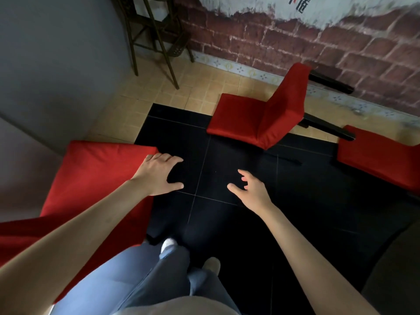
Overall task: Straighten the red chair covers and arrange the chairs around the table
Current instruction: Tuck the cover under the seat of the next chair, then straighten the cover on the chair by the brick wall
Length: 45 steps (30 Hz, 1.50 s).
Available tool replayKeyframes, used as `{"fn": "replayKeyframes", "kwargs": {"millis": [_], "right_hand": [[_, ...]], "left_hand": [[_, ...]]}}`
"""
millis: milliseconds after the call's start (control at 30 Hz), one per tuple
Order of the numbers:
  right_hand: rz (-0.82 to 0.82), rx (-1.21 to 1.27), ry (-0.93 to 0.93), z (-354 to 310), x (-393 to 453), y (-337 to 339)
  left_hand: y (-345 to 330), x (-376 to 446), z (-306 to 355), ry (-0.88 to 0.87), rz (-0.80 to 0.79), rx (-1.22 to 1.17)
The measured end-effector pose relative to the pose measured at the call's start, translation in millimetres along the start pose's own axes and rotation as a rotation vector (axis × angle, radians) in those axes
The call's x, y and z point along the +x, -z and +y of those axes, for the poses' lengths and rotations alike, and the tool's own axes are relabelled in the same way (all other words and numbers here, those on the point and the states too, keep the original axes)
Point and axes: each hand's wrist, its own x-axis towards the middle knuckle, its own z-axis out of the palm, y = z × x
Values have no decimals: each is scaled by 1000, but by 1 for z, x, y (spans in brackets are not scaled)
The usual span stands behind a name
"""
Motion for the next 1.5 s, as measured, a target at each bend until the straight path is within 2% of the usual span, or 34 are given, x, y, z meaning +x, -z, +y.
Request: {"fn": "replayKeyframes", "kwargs": {"millis": [233,400,700,1000,1300,1500], "right_hand": [[-13,32,-29,0,70,30],[6,31,-56,-19,140,52],[48,55,-175,-53,262,85],[66,180,-308,-45,362,121],[6,161,-348,-15,526,165],[-47,185,-475,31,621,146]], "left_hand": [[10,70,-11,65,-35,0],[18,150,-34,73,-65,0],[53,316,-62,-36,-96,17],[59,457,-45,-116,-183,48],[42,620,-32,21,-269,40],[-8,706,-38,124,-324,-64]]}}
